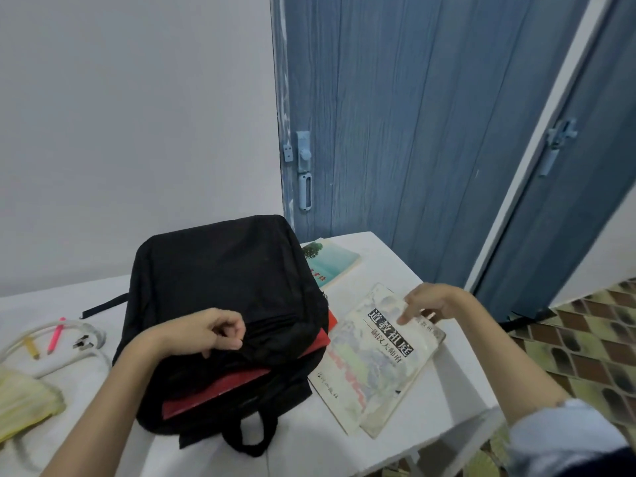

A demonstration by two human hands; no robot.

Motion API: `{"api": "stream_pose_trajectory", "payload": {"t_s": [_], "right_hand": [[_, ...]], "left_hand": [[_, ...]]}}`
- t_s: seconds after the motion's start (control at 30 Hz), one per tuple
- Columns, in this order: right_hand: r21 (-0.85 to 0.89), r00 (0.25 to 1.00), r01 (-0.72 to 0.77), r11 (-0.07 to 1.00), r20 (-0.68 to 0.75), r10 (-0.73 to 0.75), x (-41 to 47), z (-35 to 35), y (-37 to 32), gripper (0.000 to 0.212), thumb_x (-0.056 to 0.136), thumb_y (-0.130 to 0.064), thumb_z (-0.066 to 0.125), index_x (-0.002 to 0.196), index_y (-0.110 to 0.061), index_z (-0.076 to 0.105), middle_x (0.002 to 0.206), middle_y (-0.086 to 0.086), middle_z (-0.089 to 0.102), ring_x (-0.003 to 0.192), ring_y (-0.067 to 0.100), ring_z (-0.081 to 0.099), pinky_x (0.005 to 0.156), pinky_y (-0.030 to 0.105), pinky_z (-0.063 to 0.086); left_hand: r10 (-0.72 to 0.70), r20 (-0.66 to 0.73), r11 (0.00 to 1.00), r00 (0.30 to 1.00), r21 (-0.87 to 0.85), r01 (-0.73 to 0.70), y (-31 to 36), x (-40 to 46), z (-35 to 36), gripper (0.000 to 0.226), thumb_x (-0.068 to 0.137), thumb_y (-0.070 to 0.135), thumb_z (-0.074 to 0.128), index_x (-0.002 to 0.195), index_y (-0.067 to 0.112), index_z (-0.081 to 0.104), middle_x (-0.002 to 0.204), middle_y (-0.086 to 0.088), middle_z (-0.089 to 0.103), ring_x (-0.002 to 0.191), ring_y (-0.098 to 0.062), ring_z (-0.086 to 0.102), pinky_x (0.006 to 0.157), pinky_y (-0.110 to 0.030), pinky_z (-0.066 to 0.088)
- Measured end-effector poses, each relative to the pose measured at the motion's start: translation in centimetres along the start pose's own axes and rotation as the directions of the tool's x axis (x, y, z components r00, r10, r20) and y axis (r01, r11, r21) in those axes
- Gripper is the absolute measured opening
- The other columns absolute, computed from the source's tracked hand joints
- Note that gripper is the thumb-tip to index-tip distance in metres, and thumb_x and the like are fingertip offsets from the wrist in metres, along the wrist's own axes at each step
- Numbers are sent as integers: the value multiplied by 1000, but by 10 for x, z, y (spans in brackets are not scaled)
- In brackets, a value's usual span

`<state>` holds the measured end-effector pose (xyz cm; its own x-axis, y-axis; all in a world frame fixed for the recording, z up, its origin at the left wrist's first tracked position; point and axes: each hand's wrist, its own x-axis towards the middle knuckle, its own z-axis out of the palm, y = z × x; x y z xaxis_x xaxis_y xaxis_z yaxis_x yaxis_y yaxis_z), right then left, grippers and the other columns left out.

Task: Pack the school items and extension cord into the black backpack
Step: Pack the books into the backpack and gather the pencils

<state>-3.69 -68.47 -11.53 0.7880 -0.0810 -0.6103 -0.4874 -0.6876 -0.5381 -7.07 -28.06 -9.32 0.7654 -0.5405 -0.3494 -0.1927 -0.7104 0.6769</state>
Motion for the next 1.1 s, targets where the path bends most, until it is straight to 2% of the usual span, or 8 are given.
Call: {"api": "stream_pose_trajectory", "payload": {"t_s": [0.1, 0.2, 0.27, 0.47, 0.57, 0.67, 0.87, 1.1], "right_hand": [[68, 998, 39, 997, 46, -42, -9, 0, -1, 33, 71, -8, 78, 101, -4, 64, 105, 13, 70, 98, 30, 67, 88, 41, 52], [193, 998, 54, 980, 17, -58, -11, 2, 1, 48, 61, -18, 87, 100, -1, 63, 98, 12, 72, 90, 28, 69, 86, 43, 54], [188, 998, 59, 980, 17, -64, -10, 4, 3, 79, 41, -36, 94, 105, 1, 65, 98, 12, 73, 93, 28, 69, 91, 44, 52], [266, 981, 117, 957, 117, -153, -23, 15, 7, 26, 86, -17, 66, 110, -8, 64, 96, 6, 73, 82, 21, 71, 77, 36, 58], [385, 968, 197, 902, 67, -241, -33, 5, 15, 24, 90, -11, 60, 113, -6, 62, 105, 12, 70, 87, 26, 70, 69, 35, 57], [440, 964, 259, 860, -65, -258, -46, -9, 28, 21, 90, -7, 58, 110, -5, 63, 101, 14, 71, 82, 27, 71, 62, 34, 57], [596, 899, 413, 689, -387, -204, -59, -21, 50, 15, 91, -10, 56, 103, -7, 64, 82, 6, 74, 70, 21, 71, 65, 34, 59], [675, 917, 400, 620, -305, -259, -53, 36, 6, 21, 91, -8, 55, 111, -5, 63, 110, 15, 68, 103, 32, 64, 98, 50, 45]], "left_hand": [[17, -435, 995, 900, 93, 26, 2, 2, -13, 27, 89, 12, 58, 69, 29, 54, 75, 4, 57, 73, -12, 53, 66, -23, 41], [121, -864, 898, 489, 304, 317, 19, 7, -18, 5, 88, 17, 57, 83, 15, 56, 86, -8, 53, 84, -34, 54, 65, -36, 39], [114, -928, 879, 355, 261, 399, 27, 14, -12, 8, 91, 15, 51, 91, 8, 53, 84, -14, 56, 79, -39, 56, 58, -38, 34], [138, -867, 936, 480, 272, 222, 1, 37, 29, 31, 95, 22, 50, 109, -5, 47, 90, -25, 61, 83, -44, 57, 69, -50, 43], [241, -745, 784, 622, 527, 328, -29, 28, 34, 92, 64, 57, 76, 127, -2, 46, 112, -16, 60, 99, -36, 58, 78, -50, 48], [351, -627, 615, 696, 714, 333, -48, 23, 26, 107, 27, 45, 93, 117, 4, 53, 107, -15, 63, 89, -35, 64, 67, -45, 53], [502, -730, 736, 463, 642, 215, -28, 23, -18, 54, 58, 10, 87, 108, 4, 65, 89, -12, 68, 63, -31, 67, 45, -35, 52], [465, -849, 812, 250, 521, 262, 9, 38, -69, 34, 76, 13, 73, 108, 7, 66, 89, -19, 70, 68, -42, 65, 57, -45, 51]]}}
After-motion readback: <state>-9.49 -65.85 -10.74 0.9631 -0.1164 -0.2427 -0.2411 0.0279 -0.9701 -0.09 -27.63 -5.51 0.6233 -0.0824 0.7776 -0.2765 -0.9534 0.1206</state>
